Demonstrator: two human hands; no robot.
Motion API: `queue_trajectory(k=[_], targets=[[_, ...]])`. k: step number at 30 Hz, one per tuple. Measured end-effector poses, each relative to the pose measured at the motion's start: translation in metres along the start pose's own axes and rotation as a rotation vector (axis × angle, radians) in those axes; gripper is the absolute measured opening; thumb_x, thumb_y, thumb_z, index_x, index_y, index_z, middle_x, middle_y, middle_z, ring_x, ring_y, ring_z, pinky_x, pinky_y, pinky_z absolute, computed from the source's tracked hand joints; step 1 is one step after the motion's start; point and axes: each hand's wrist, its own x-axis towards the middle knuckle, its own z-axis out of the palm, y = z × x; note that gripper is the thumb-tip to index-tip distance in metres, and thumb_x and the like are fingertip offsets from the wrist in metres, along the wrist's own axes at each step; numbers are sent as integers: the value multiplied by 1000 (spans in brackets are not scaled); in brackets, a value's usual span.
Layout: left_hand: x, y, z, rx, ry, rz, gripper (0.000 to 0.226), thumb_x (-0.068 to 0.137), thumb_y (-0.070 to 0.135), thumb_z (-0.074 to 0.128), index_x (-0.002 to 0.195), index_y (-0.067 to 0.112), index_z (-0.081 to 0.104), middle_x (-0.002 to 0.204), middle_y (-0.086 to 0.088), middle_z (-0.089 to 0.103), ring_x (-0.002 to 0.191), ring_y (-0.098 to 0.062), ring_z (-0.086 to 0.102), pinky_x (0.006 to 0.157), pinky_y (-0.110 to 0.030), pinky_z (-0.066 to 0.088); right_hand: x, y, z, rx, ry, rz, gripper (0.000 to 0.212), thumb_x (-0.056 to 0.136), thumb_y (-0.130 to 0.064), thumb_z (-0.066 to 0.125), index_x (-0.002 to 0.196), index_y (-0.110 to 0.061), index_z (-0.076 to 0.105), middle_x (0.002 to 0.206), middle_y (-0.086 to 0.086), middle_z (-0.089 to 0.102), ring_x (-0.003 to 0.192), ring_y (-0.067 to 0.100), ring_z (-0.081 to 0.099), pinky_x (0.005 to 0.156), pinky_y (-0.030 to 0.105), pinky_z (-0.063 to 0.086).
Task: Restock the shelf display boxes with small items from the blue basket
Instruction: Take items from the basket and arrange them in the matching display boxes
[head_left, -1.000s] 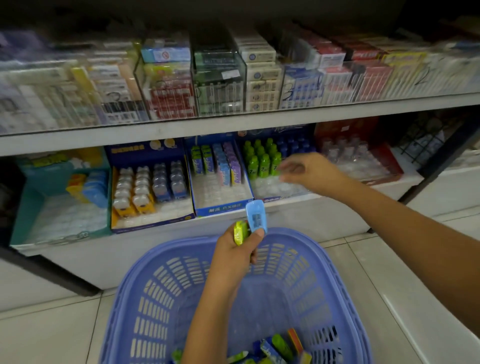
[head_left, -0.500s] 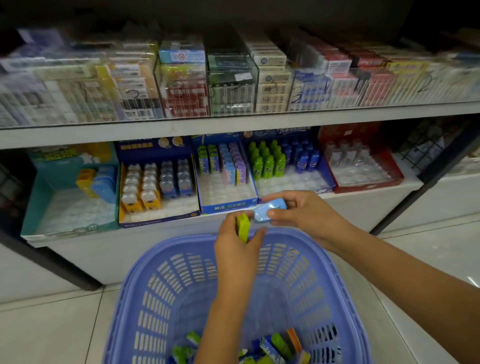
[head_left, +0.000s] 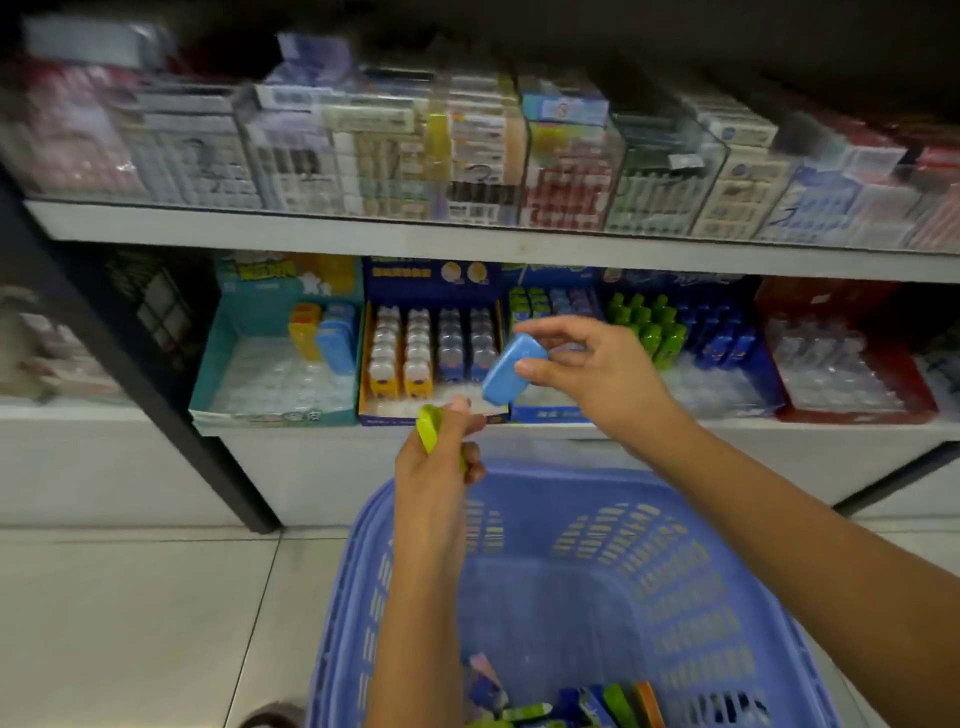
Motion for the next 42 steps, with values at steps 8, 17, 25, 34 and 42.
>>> queue_trajectory(k=[8, 17, 25, 34, 42], targets=[[24, 38, -75, -341, 243, -147, 24, 98, 30, 42, 78, 17, 46, 56, 1, 48, 34, -7, 36, 34, -12, 26, 83, -32, 124, -339, -102, -241, 30, 78, -10, 74, 107, -10, 66, 90, 0, 63, 79, 12, 59, 72, 13, 49], [24, 40, -99, -411, 237, -173, 25, 97, 27, 46, 76, 15, 53, 60, -1, 55, 42, -10, 42, 37, -17, 34, 99, -13, 162, -730, -252, -318, 38, 87, -13, 63, 125, -10, 61, 122, 15, 61, 114, 29, 54, 95, 27, 36], [27, 41, -105, -433, 226, -136, 23, 96, 27, 47, 82, 13, 59, 64, -1, 59, 48, -10, 48, 42, -19, 40, 95, 3, 164, -797, -125, -462, 25, 87, -13, 64, 112, -10, 64, 107, 3, 60, 100, 20, 57, 86, 34, 47], [27, 36, -105, -452, 208, -146, 22, 95, 22, 46, 84, 10, 59, 65, -3, 58, 49, -12, 49, 43, -20, 40, 108, -13, 171, -1382, -323, -575, 38, 95, -9, 46, 133, -6, 45, 124, 13, 56, 115, 33, 49, 84, 39, 50], [31, 36, -104, -441, 201, -138, 22, 96, 22, 46, 84, 9, 60, 65, -3, 58, 50, -13, 48, 44, -20, 40, 100, -9, 170, -1493, -307, -579, 45, 96, -5, 44, 139, -3, 33, 124, 15, 57, 110, 32, 55, 80, 39, 46]])
